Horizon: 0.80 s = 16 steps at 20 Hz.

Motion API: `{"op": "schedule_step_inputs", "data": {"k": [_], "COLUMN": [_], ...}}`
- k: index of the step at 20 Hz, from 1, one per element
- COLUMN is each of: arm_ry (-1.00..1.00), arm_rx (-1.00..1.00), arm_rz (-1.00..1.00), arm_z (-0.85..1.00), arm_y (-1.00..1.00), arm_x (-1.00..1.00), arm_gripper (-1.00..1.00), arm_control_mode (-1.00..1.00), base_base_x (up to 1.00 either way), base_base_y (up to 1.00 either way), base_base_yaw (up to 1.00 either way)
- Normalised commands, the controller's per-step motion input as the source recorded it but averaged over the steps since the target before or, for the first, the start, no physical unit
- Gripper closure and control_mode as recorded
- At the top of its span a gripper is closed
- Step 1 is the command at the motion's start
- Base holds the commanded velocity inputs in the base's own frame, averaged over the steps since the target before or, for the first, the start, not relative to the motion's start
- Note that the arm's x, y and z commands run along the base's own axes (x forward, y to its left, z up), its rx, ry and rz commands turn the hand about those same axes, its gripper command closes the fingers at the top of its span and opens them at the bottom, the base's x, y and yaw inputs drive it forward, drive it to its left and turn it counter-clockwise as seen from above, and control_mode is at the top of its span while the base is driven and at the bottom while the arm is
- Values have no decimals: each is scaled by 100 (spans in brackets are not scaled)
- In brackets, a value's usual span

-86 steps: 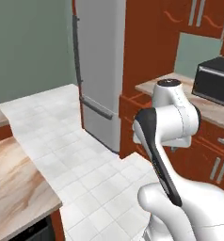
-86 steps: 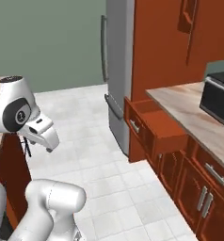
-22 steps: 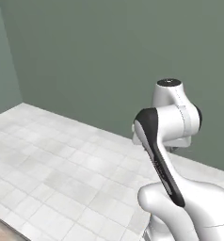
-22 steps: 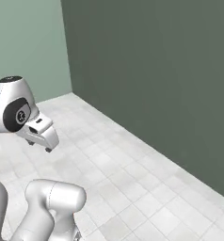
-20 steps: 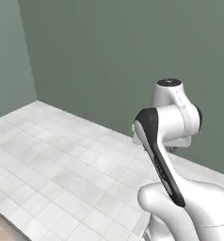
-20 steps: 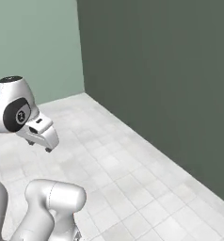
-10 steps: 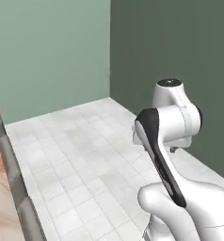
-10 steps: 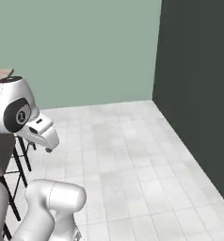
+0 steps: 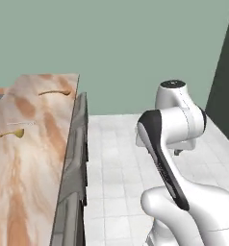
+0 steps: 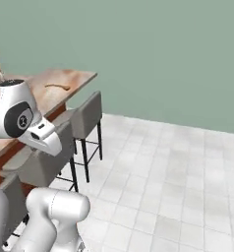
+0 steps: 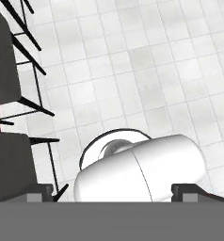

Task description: Organize the utensils by type. Pick up the wooden spoons from the counter and place them in the open cabinet. Then pick up the metallic utensils from the counter and place them in the open drawer.

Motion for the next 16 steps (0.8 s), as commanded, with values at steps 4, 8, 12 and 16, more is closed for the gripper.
{"op": "schedule_step_inputs", "data": {"k": [4, 8, 12, 16], "arm_ry": [0, 0, 0, 0], "arm_rx": [0, 0, 0, 0], "arm_rz": [0, 0, 0, 0], "arm_z": [0, 0, 0, 0], "arm_y": [0, 0, 0, 0], "arm_x": [0, 0, 0, 0], "arm_gripper": [-100, -100, -100, -100], "arm_control_mode": [100, 100, 100, 100], "base_base_x": [68, 74, 74, 72], "base_base_y": [-1, -11, -18, -33], "base_base_yaw": [83, 73, 67, 51]}}
